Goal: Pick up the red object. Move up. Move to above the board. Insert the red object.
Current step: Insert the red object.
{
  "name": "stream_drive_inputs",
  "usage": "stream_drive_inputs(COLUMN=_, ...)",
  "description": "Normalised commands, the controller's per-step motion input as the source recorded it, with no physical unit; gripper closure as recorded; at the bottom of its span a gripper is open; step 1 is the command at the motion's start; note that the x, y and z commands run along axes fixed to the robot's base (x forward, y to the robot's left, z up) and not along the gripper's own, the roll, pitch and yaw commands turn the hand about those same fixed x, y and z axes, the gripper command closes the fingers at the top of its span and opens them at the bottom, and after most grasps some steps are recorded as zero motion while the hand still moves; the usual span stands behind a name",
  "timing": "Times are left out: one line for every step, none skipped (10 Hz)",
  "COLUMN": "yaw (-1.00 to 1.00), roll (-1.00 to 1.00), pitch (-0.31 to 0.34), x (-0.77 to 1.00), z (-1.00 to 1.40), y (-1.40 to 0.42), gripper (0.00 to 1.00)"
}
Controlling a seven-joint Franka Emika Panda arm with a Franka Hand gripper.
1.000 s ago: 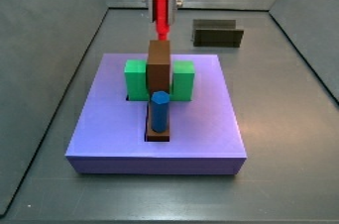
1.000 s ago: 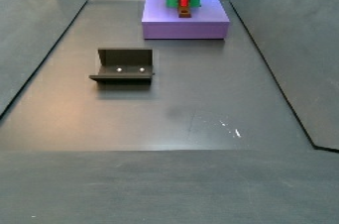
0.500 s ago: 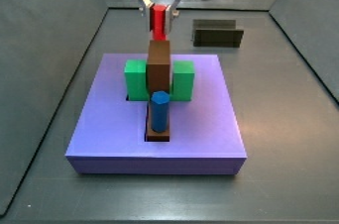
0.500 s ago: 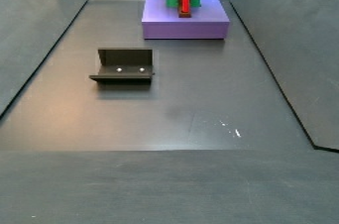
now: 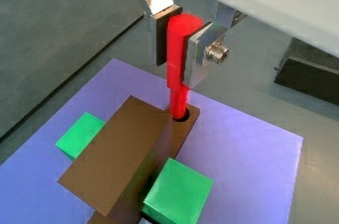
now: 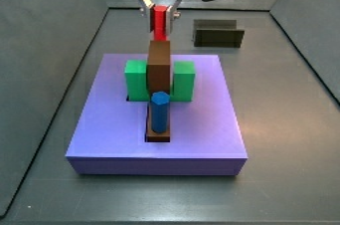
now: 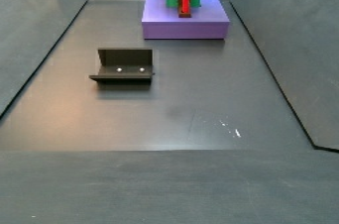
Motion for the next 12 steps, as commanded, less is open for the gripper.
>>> stream_drive_inputs(yaw=0.00, roll=0.05, pitch=0.000, x=0.11, z=-0.07, y=0.00, gripper=1.00)
stream_drive_inputs(yaw=0.00, roll=0.06, pitch=0.000, x=0.07, z=-0.06, y=0.00, gripper=1.00)
stream_drive_inputs(yaw=0.00, roll=0.05, pitch=0.000, x=0.01, z=-0.09, y=0.00, gripper=1.00)
stream_drive_inputs(yaw=0.00, roll=0.02, pitch=0.000, x=0.00, z=-0.13, y=0.00, gripper=1.00)
stream_drive_inputs(yaw=0.00, roll=0.02, pitch=0.000, x=0.00, z=-0.17, y=0.00, gripper=1.00)
stream_drive_inputs(yaw=0.00, roll=0.00, pitch=0.000, x=0.00, z=-0.27, y=0.00, gripper=1.00)
stream_drive_inputs(yaw=0.00, roll=0.00, pitch=0.000, x=0.06, z=-0.31, y=0.00, gripper=1.00)
stream_drive_inputs(yaw=0.00, roll=0.00, pitch=0.000, x=0.12, z=-0.36, y=0.00, gripper=1.00)
stream_drive_inputs(yaw=0.00, roll=0.00, pitch=0.000, x=0.10, z=-0.38, y=0.00, gripper=1.00)
stream_drive_inputs(yaw=0.00, roll=0.01, pitch=0.000, x=0.15, z=-0.33, y=0.00, gripper=1.00)
stream_drive_inputs(yaw=-0.01, roll=0.05, pitch=0.000, x=0.16, z=-0.30, y=0.00, gripper=1.00)
stream_drive_inputs(yaw=-0.01, roll=0.05, pitch=0.000, x=0.04, z=-0.32, y=0.00, gripper=1.00)
